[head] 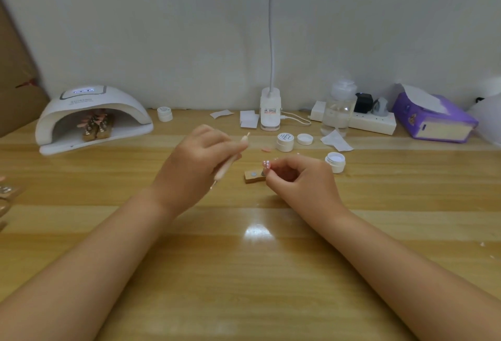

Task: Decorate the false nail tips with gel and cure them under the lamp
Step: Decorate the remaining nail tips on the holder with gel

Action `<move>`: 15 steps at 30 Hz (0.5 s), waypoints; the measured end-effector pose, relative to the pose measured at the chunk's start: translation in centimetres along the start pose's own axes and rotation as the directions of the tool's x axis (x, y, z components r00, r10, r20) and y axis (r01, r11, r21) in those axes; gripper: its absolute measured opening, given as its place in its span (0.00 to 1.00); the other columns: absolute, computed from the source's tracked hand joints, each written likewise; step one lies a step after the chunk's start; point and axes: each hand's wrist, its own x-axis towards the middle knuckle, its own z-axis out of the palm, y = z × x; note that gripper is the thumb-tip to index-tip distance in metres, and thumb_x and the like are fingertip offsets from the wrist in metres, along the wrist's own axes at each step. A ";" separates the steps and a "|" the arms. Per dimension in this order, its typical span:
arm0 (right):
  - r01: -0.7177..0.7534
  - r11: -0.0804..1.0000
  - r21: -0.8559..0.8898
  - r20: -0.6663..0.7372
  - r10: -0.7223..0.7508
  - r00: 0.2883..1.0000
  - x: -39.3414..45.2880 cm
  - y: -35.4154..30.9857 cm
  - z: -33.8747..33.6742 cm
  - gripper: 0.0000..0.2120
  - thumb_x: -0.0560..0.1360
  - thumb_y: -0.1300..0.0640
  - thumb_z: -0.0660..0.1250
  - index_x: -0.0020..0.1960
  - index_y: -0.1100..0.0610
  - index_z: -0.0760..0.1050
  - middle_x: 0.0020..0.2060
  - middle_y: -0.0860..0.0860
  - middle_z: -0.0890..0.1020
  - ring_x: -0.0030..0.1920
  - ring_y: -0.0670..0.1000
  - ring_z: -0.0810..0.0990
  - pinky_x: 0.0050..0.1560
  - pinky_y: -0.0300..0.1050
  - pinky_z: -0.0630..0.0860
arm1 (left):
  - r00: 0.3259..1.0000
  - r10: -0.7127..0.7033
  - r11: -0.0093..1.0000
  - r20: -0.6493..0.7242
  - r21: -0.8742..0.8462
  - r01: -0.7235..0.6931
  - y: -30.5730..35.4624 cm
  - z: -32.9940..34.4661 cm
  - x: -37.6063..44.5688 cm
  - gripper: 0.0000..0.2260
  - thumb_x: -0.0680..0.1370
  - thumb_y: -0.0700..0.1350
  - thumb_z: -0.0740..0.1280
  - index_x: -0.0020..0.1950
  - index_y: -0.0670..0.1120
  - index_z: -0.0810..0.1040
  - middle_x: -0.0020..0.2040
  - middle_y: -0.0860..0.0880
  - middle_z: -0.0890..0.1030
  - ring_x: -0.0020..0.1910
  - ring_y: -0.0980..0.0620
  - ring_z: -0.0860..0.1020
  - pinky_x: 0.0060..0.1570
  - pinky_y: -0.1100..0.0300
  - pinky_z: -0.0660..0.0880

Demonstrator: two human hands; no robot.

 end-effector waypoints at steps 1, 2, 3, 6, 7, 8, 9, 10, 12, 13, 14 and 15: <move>0.004 1.000 -0.014 0.000 -0.004 1.000 0.0 0.0 0.0 0.05 0.70 0.57 0.72 0.36 0.51 0.82 0.28 0.44 0.80 0.31 0.42 0.77 0.35 0.34 0.73 | 0.997 0.027 0.999 0.069 0.025 -0.029 -0.4 0.1 -0.3 0.12 0.70 0.30 0.71 0.53 0.37 0.83 0.42 0.41 0.82 0.39 0.41 0.78 0.40 0.54 0.75; 0.007 1.000 -0.028 0.000 -0.007 1.000 0.0 0.0 0.0 0.05 0.70 0.57 0.72 0.36 0.51 0.82 0.28 0.44 0.79 0.31 0.43 0.76 0.35 0.35 0.72 | 0.992 0.036 0.998 0.121 0.037 -0.041 -0.6 0.1 -0.7 0.12 0.69 0.29 0.70 0.51 0.37 0.83 0.41 0.42 0.82 0.38 0.41 0.78 0.38 0.55 0.75; 0.008 0.999 -0.042 -0.001 -0.008 1.000 0.0 0.0 0.0 0.04 0.70 0.57 0.72 0.36 0.50 0.81 0.27 0.44 0.79 0.30 0.43 0.75 0.34 0.35 0.72 | 0.986 0.027 0.999 0.162 0.039 -0.033 -0.9 0.2 -1.0 0.13 0.68 0.27 0.70 0.50 0.38 0.84 0.40 0.42 0.82 0.36 0.42 0.77 0.36 0.56 0.74; 0.006 0.998 -0.070 0.000 -0.006 1.000 0.1 -0.2 0.0 0.05 0.70 0.56 0.72 0.36 0.49 0.81 0.25 0.46 0.77 0.28 0.43 0.72 0.34 0.37 0.70 | 0.969 -0.043 0.999 0.244 0.040 0.034 -1.3 0.7 -1.6 0.17 0.63 0.25 0.74 0.48 0.40 0.85 0.38 0.42 0.82 0.36 0.42 0.78 0.32 0.55 0.73; 0.005 0.997 -0.076 0.001 -0.005 1.000 0.1 -0.2 0.0 0.04 0.70 0.56 0.72 0.36 0.49 0.81 0.25 0.47 0.77 0.28 0.43 0.72 0.34 0.38 0.70 | 0.963 -0.062 0.998 0.261 0.041 0.053 -1.3 0.8 -1.7 0.17 0.63 0.25 0.75 0.48 0.40 0.85 0.38 0.42 0.82 0.36 0.41 0.78 0.31 0.54 0.74; 0.004 0.996 -0.085 0.002 -0.004 1.000 0.1 -0.3 0.0 0.04 0.70 0.56 0.72 0.37 0.50 0.82 0.25 0.47 0.76 0.28 0.43 0.72 0.34 0.38 0.70 | 0.957 -0.075 0.997 0.279 0.041 0.066 -1.4 0.9 -1.8 0.17 0.63 0.26 0.75 0.48 0.41 0.85 0.38 0.43 0.82 0.37 0.41 0.78 0.31 0.53 0.74; 0.003 0.995 -0.100 0.004 -0.002 1.000 0.0 -0.3 0.0 0.04 0.70 0.56 0.72 0.37 0.50 0.82 0.24 0.47 0.76 0.28 0.44 0.72 0.34 0.39 0.70 | 0.951 -0.085 0.996 0.297 0.046 0.075 -1.3 1.0 -1.9 0.17 0.64 0.26 0.75 0.48 0.42 0.85 0.38 0.43 0.81 0.37 0.41 0.78 0.31 0.53 0.74; 0.000 0.993 -0.116 0.008 0.000 1.000 0.0 -0.3 0.1 0.04 0.70 0.55 0.71 0.37 0.50 0.82 0.23 0.46 0.75 0.28 0.44 0.71 0.35 0.38 0.70 | 0.943 -0.100 0.995 0.316 0.055 0.087 -1.3 1.1 -2.0 0.16 0.65 0.28 0.75 0.49 0.43 0.85 0.39 0.44 0.81 0.39 0.41 0.78 0.32 0.54 0.73; -0.010 0.990 -0.141 0.016 0.013 1.000 0.0 -0.5 0.1 0.03 0.70 0.55 0.71 0.38 0.50 0.82 0.21 0.43 0.72 0.27 0.44 0.70 0.37 0.37 0.70 | 0.925 -0.156 0.988 0.347 0.070 0.140 -1.0 1.3 -2.1 0.15 0.70 0.32 0.73 0.53 0.46 0.84 0.42 0.45 0.81 0.44 0.42 0.76 0.36 0.55 0.71; -0.017 0.988 -0.153 0.018 0.020 1.000 0.0 -0.5 0.2 0.03 0.70 0.54 0.71 0.38 0.50 0.83 0.20 0.42 0.71 0.26 0.44 0.70 0.40 0.37 0.70 | 0.918 -0.182 0.983 0.353 0.071 0.167 -0.9 1.4 -2.1 0.14 0.72 0.34 0.72 0.55 0.47 0.84 0.44 0.45 0.80 0.46 0.43 0.75 0.38 0.55 0.71; -0.022 0.986 -0.167 0.020 0.026 0.999 0.0 -0.6 0.2 0.03 0.70 0.54 0.71 0.39 0.50 0.83 0.19 0.41 0.69 0.26 0.44 0.69 0.45 0.37 0.71 | 0.914 -0.202 0.979 0.351 0.071 0.189 -0.9 1.4 -2.1 0.13 0.74 0.36 0.71 0.56 0.48 0.83 0.45 0.46 0.79 0.48 0.45 0.74 0.40 0.56 0.70; -0.027 0.983 -0.181 0.022 0.031 0.999 0.0 -0.7 0.2 0.04 0.71 0.53 0.70 0.40 0.50 0.84 0.19 0.41 0.68 0.26 0.44 0.69 0.49 0.38 0.70 | 0.910 -0.221 0.975 0.350 0.073 0.208 -0.9 1.5 -2.1 0.11 0.75 0.38 0.70 0.56 0.48 0.83 0.46 0.47 0.78 0.48 0.46 0.73 0.41 0.57 0.69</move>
